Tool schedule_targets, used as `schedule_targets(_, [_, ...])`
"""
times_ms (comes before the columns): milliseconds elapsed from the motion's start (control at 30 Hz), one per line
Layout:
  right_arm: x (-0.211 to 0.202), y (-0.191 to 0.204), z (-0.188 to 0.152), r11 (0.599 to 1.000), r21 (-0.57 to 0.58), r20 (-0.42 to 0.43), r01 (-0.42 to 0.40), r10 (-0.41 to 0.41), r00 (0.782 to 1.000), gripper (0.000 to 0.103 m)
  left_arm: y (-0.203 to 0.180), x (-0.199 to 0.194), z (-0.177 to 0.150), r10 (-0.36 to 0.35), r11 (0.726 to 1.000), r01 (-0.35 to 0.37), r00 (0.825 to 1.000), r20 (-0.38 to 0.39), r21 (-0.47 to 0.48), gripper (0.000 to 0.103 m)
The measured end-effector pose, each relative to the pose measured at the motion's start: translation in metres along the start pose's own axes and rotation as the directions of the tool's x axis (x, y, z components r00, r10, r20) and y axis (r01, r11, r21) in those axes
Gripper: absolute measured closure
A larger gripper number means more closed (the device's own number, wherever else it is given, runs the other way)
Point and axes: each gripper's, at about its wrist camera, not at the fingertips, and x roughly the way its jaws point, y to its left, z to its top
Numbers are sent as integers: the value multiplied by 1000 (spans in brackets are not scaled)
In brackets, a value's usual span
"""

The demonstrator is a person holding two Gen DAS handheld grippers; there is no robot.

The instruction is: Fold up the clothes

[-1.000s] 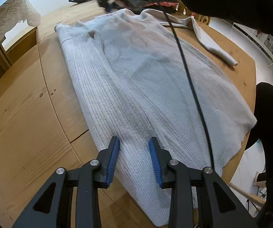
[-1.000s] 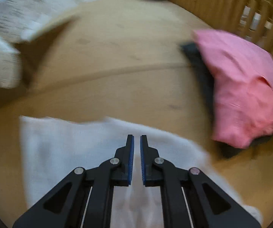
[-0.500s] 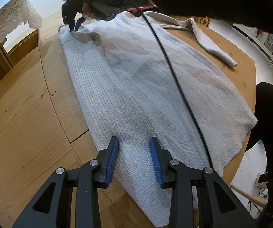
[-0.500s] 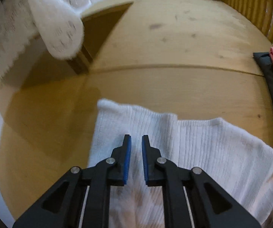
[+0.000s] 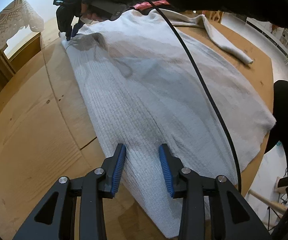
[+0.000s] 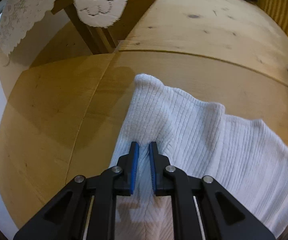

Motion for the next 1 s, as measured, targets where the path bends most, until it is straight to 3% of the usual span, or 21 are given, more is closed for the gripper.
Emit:
schedule_targets(133, [-3, 7, 1, 998, 37, 24, -52, 51, 998, 92, 10, 2, -2, 28, 1000, -29, 1000, -12, -8, 67])
schedule_targets(200, [-2, 21, 8, 997, 40, 31, -71, 69, 997, 92, 18, 2, -5, 58, 998, -58, 998, -24, -16, 60])
schedule_targets(333, [3, 51, 11, 995, 32, 24, -96, 95, 995, 92, 46, 1, -15, 57, 992, -62, 997, -53, -109, 52])
schedule_targets(433, [-16, 43, 17, 984, 73, 39, -161, 159, 987, 90, 53, -4, -16, 45, 988, -53, 997, -59, -143, 53])
schedule_targets(500, [-55, 23, 6, 975, 92, 86, -202, 194, 977, 89, 49, -12, -16, 49, 989, -57, 997, -56, -138, 61])
schedule_targets(600, [-129, -29, -34, 978, 121, 129, -172, 156, 979, 80, 27, -34, -16, 82, 993, -83, 996, -18, -84, 61])
schedule_targets(700, [-190, -85, -98, 990, 128, 96, -52, 40, 995, 77, 5, -53, -14, 55, 995, -54, 998, 17, -80, 60])
schedule_targets(767, [-231, -121, -166, 992, 107, 42, 73, -78, 996, 72, -12, -60, -9, 37, 997, -34, 999, 33, -75, 60])
schedule_targets(833, [-276, -156, -236, 985, 110, -19, 136, -135, 991, 71, -26, -66, -3, 2, 998, 1, 999, 49, -68, 60])
schedule_targets(1000, [-262, -167, -353, 979, 128, -123, 157, -141, 982, 71, -69, -63, 34, -86, 995, 90, 992, 88, -46, 59])
